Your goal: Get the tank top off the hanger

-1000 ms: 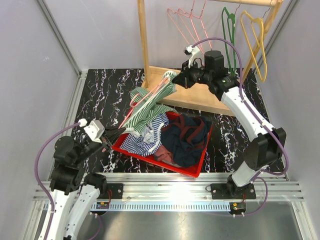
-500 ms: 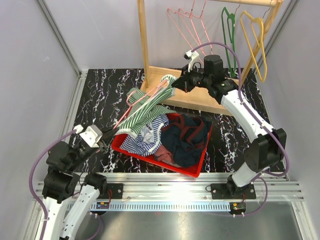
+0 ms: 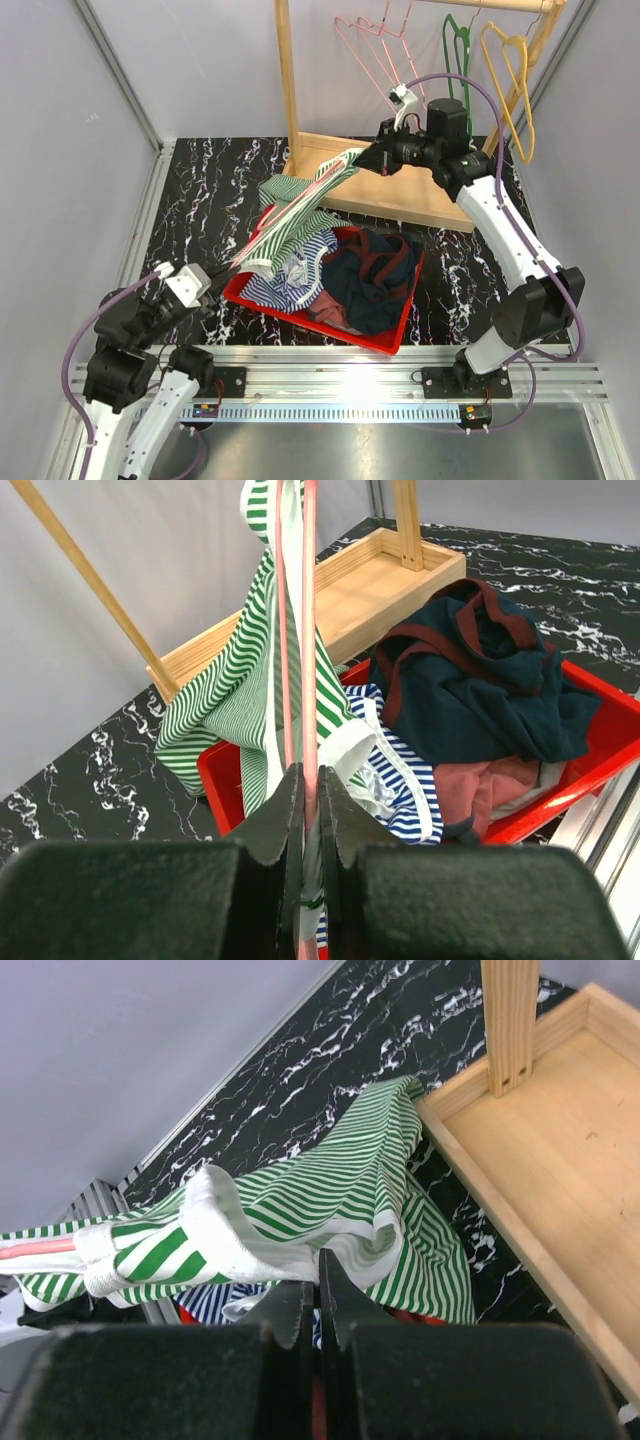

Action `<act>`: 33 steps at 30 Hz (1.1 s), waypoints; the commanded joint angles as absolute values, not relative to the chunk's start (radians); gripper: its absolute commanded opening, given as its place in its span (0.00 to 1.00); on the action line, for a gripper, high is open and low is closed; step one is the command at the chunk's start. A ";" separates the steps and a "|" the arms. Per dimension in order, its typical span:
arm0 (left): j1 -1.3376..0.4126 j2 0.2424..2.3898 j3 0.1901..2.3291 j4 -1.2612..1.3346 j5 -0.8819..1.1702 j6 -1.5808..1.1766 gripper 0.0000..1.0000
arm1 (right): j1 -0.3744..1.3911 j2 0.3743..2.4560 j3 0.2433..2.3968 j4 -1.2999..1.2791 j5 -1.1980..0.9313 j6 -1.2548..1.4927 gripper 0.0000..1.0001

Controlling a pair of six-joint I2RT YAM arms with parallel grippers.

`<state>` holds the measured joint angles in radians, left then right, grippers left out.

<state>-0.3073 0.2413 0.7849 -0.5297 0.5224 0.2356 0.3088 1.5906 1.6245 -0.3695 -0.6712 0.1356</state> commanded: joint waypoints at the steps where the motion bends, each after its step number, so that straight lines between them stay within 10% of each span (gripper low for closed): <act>1: -0.316 0.155 0.862 -0.667 0.574 0.296 0.00 | 0.138 1.624 1.677 -0.249 -0.178 0.132 0.00; 18: -0.537 0.080 0.816 -0.442 0.232 0.163 0.00 | 0.137 1.660 1.608 -0.222 -0.463 0.083 0.00; 30: -0.541 0.400 0.644 -0.058 0.394 -0.030 0.00 | 0.209 1.689 1.620 -0.365 -0.712 -0.080 0.01; 33: -0.540 0.480 0.640 -0.031 0.448 -0.074 0.21 | 0.209 1.693 1.644 -0.463 -0.721 -0.167 0.13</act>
